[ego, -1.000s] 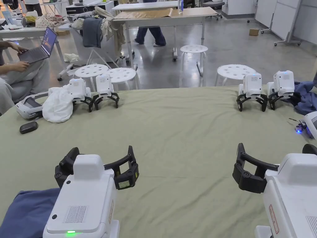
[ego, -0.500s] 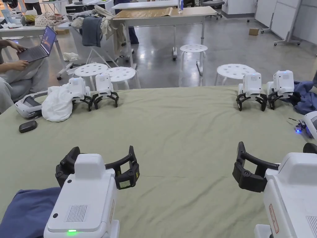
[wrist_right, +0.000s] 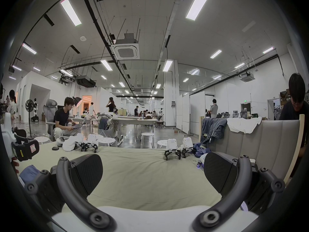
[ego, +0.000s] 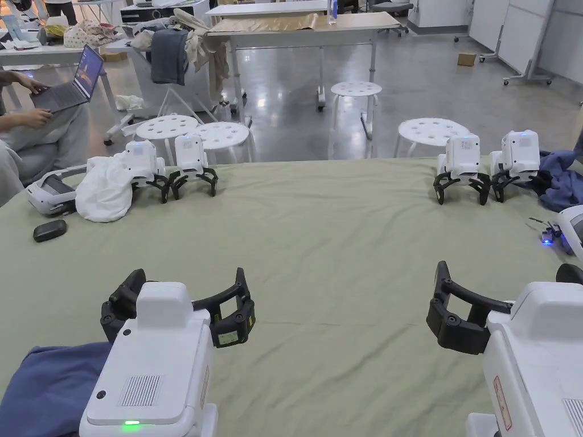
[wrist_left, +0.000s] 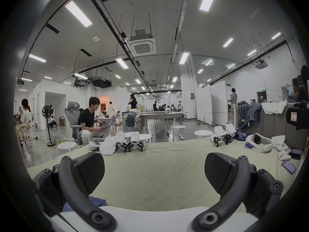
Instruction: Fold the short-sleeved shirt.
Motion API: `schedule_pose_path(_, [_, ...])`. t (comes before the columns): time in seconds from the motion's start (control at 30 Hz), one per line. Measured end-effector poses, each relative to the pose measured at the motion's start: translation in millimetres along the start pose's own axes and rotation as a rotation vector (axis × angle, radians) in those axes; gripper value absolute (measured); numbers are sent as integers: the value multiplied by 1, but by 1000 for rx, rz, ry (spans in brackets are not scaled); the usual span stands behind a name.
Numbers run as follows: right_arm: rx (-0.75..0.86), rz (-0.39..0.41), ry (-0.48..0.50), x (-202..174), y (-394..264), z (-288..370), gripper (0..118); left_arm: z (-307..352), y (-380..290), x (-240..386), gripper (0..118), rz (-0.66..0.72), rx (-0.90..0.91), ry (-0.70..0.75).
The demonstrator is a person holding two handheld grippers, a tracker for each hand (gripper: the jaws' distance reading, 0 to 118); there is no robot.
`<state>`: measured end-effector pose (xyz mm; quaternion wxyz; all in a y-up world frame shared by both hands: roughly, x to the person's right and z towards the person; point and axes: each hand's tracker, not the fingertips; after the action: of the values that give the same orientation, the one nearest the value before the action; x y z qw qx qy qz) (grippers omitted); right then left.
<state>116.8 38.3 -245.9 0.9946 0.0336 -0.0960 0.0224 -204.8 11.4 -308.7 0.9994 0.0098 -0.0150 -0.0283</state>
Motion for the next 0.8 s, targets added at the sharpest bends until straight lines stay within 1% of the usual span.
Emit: schedule_pose_path(0.8, [-9, -5, -5, -1, -1, 1, 118, 0, 2, -2, 118, 0, 3, -5])
